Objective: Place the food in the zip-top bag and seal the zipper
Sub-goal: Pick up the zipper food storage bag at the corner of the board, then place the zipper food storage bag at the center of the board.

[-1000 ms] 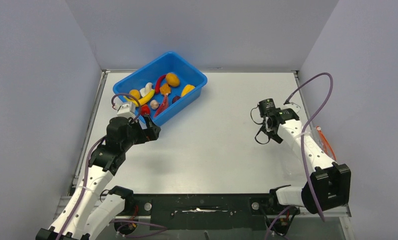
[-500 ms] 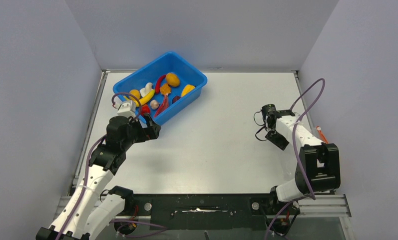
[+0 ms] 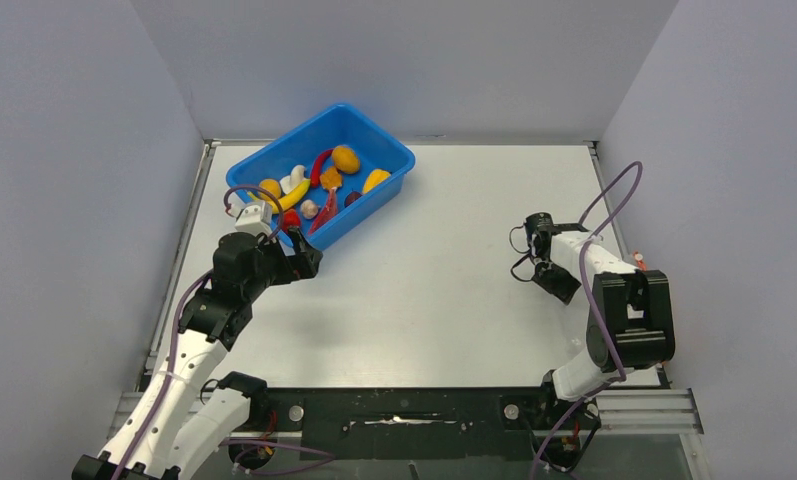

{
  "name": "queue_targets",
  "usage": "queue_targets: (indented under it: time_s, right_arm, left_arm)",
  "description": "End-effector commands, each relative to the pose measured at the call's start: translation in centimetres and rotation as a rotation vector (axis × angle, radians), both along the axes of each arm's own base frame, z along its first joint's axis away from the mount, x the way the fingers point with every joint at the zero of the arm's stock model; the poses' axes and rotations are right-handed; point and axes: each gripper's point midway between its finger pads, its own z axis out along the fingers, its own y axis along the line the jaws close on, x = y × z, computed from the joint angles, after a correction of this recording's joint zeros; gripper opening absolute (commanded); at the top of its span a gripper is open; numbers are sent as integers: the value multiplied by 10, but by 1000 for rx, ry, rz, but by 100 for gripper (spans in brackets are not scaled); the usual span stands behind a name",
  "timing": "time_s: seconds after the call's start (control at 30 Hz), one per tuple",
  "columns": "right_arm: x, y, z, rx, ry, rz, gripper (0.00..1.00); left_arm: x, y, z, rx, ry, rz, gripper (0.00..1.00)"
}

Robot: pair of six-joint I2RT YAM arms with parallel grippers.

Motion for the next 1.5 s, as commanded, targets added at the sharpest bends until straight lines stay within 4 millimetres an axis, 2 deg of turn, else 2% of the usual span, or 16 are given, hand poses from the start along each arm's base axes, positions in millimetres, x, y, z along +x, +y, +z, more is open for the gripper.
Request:
queue_targets:
  time_s: [0.0,0.17,0.3,0.5,0.6,0.8,0.87,0.93,1.0,1.17,1.3,1.47]
  right_arm:
    - [8,-6,-1,-27,-19,17,37]
    - [10,-6,1,-29,-25,41,21]
    - [12,-4,5,-18,-43,64,0]
    - [21,11,22,3,-104,123,0]
    - [27,25,34,5,-117,194,0]
    - [43,80,53,107,-168,443,0]
    - [46,106,62,181,-205,568,0]
    - [47,133,72,235,-243,700,0]
    - [47,158,83,268,-284,832,0]
    - [39,199,107,284,-341,1020,0]
    - [31,226,113,293,-355,1161,0]
    - [3,283,122,263,-379,1455,4]
  left_arm:
    - [6,-5,23,-20,-100,-22,97]
    - [6,-5,24,-21,-107,-25,96]
    - [7,-5,23,-20,-104,-26,96]
    - [5,-7,24,-24,-110,-36,95]
    - [4,-11,26,-33,-126,-62,94]
    - [-2,-21,29,-54,-155,-125,92]
    - [-3,-23,33,-55,-170,-136,90]
    - [-7,-26,26,-54,-172,-162,89]
    - [-10,-30,27,-69,-202,-192,88]
    - [-16,-38,35,-128,-236,-222,86]
    - [-18,-47,36,-193,-198,-242,82]
    - [-17,-55,50,-236,-207,-267,81]
